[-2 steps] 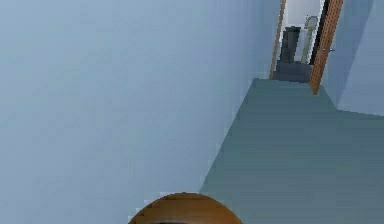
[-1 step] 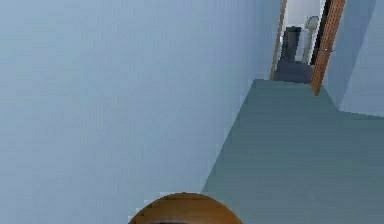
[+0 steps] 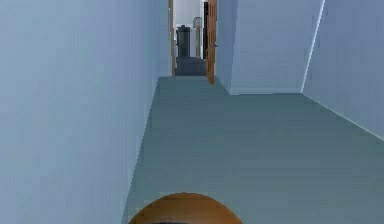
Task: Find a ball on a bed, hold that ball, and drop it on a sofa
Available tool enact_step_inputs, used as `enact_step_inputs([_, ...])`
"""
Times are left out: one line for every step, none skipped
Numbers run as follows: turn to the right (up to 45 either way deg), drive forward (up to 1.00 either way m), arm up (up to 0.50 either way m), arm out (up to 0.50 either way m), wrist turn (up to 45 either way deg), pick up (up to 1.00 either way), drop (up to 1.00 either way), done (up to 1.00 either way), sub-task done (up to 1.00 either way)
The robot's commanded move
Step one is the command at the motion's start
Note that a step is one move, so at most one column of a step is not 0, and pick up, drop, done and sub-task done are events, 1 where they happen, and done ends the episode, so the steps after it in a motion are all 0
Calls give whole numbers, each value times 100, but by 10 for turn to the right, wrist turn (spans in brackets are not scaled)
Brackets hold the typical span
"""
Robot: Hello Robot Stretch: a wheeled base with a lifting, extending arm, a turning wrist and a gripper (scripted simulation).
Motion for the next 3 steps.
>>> enact_step_inputs([0,100,0,0,0,0,0,0,0])
enact_step_inputs([0,100,0,0,0,0,0,0,0])
enact_step_inputs([0,100,0,0,0,0,0,0,0])
